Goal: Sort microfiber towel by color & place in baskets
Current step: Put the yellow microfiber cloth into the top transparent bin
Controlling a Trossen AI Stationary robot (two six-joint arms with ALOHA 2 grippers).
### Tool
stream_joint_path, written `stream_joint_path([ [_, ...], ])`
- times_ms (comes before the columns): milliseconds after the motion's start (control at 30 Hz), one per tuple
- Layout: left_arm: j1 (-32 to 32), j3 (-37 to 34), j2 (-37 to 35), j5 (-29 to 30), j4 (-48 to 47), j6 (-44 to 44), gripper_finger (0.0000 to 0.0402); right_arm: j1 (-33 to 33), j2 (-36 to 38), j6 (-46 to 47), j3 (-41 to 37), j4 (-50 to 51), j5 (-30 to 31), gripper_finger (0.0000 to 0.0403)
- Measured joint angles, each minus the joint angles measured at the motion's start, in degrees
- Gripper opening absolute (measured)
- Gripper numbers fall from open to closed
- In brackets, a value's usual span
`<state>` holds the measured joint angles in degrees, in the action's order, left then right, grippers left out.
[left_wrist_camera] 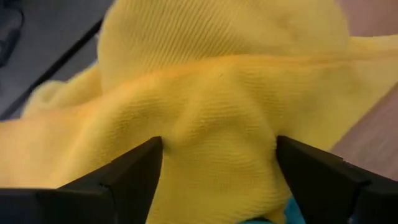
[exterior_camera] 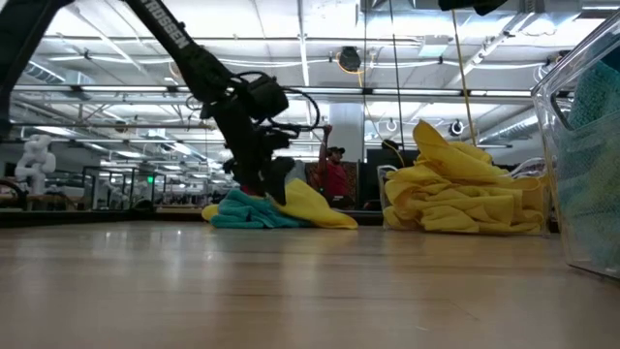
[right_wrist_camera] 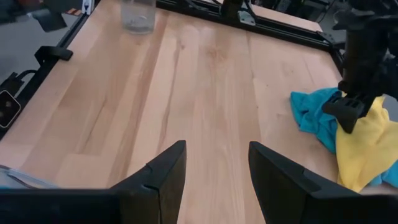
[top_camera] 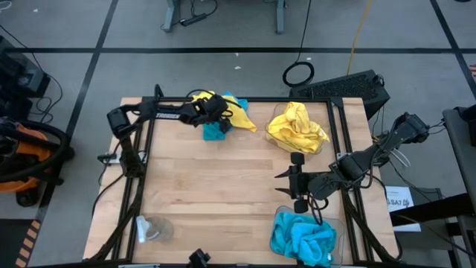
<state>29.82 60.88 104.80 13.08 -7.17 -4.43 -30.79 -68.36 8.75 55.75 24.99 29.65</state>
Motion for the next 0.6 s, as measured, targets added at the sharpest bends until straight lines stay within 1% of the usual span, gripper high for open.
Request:
stream_joint_path([
  [133, 1.41, 0.24, 1.91, -3.08, 0.25, -1.31, 0.0285, -0.11, 0.0, 0.78, 0.0, -0.21, 0.02, 0.0167],
  [233, 1.73, 0.24, 2.25, -3.25, -0.16, -1.33, 0.0247, -0.12, 0.0, 1.08, 0.0, -0.13, 0.03, 0.0167],
  [300, 1.71, 0.24, 2.16, -3.38, -0.15, -1.26, 0.021, -0.13, 0.0, 1.11, 0.0, -0.19, 0.04, 0.0167],
  [367, 1.66, 0.24, 1.86, -4.47, -0.49, -1.0, 0.0164, -0.11, 0.0, 1.11, 0.0, -0.19, 0.04, 0.0167],
  [533, 1.2, 0.25, 0.58, -6.85, -1.83, 0.69, 0.0029, -0.11, 0.0, 1.11, 0.0, -0.3, 0.04, 0.0167],
  [567, 0.97, 0.24, 0.12, -7.32, -2.25, 0.69, 0.0017, -0.11, 0.0, 1.17, 0.0, -0.35, 0.04, 0.0167],
  [600, 0.62, 0.24, -0.53, -7.58, -2.64, 0.71, 0.0014, -0.11, 0.0, 1.4, 0.0, -0.35, 0.04, 0.0167],
])
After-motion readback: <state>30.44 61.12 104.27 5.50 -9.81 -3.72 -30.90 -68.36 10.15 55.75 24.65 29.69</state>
